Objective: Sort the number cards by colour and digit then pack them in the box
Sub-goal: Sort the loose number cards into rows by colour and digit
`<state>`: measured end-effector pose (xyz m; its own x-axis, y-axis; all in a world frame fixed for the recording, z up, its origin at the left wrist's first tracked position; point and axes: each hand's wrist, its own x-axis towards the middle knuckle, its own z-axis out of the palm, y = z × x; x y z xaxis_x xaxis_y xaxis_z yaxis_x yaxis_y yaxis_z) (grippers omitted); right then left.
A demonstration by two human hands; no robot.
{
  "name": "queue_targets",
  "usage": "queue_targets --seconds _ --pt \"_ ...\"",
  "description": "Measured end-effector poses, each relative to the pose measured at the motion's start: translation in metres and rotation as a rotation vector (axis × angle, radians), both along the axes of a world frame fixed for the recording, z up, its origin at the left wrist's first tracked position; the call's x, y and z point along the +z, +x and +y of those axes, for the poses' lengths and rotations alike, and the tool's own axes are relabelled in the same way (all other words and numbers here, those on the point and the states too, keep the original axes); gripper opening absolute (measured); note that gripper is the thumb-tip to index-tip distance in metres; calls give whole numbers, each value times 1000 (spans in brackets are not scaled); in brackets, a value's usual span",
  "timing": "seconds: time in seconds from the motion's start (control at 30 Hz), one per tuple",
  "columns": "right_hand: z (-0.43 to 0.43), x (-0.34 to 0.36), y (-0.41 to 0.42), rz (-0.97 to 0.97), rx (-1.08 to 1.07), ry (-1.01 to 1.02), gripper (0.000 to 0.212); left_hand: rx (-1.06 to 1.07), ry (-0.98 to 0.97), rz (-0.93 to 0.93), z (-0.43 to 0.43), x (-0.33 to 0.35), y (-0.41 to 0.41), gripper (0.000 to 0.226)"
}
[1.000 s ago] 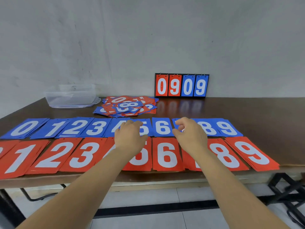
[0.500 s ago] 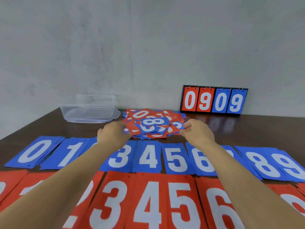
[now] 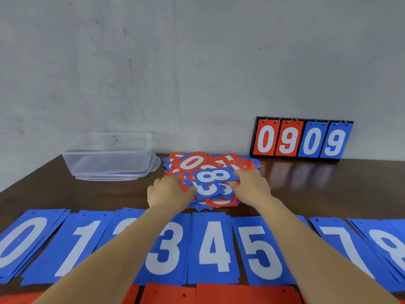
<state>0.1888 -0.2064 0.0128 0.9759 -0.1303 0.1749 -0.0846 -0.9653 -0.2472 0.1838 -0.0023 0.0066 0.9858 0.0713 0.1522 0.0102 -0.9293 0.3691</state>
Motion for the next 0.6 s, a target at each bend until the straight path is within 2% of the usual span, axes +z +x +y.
queue_targets --seconds 0.07,0.17,0.27,0.37,0.5,0.6 --pt "5 -4 10 38 66 -14 42 47 78 8 -9 -5 9 68" --pt "11 -9 20 139 145 -44 50 117 94 100 -22 -13 18 100" --pt "7 -15 21 211 193 -45 49 168 146 168 -24 -18 23 111" --pt "-8 -20 15 178 215 -68 46 141 184 188 -14 -16 28 96" --pt "-29 -21 7 51 135 -52 31 38 124 207 7 -9 30 52" --pt "-35 -18 5 -40 62 -50 24 -1 68 215 19 -6 30 32"
